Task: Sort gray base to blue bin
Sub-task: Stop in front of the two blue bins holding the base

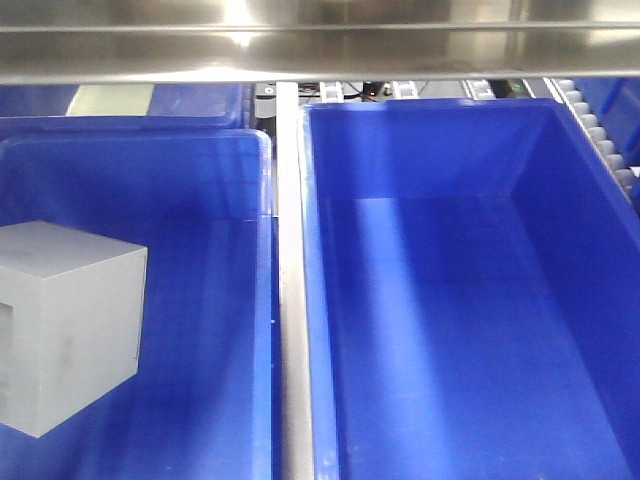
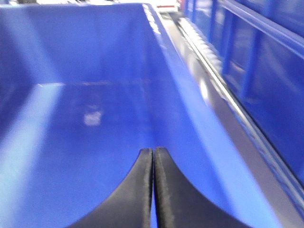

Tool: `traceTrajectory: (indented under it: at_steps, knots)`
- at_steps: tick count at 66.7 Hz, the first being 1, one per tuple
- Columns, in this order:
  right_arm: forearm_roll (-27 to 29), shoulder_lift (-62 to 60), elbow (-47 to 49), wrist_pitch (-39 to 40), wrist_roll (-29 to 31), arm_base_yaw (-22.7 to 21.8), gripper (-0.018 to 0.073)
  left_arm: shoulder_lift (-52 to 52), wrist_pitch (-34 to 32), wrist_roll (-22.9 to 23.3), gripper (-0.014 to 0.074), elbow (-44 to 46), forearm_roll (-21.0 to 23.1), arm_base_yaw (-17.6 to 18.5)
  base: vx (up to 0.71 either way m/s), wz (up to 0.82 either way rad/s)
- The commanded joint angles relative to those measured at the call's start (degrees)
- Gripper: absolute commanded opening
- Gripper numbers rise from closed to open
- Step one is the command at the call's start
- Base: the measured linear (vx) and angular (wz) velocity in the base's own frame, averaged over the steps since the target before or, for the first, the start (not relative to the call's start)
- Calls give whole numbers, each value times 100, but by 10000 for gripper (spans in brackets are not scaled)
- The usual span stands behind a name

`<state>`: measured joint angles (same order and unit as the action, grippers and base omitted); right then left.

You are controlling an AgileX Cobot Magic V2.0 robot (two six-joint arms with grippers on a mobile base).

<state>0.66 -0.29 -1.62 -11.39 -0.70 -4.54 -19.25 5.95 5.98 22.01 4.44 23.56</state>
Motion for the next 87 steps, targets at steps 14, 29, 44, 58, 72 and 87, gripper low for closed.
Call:
traceTrajectory:
  at_steps: [14,29,44,58,72,87]
  knots:
    - [-25,103,-9,280,70,-14,-5,-42,-640,51,2,203,61,15,2,8]
    - [-25,103,-9,280,70,-14,-5,-42,-640,51,2,203,61,15,0,2]
    - [-25,103,-9,280,70,-14,-5,-42,-640,51,2,203,61,15,0,0]
    - [-25,103,-9,280,70,-14,-5,-42,-640,51,2,203,61,15,0,0]
    - [-25,103,-9,280,70,-14,-5,-42,-685,51,2,203,60,15,0,0]
    - [-25,103,-9,280,70,-14,-5,-42,-715,90,2,203,65,15,0,0]
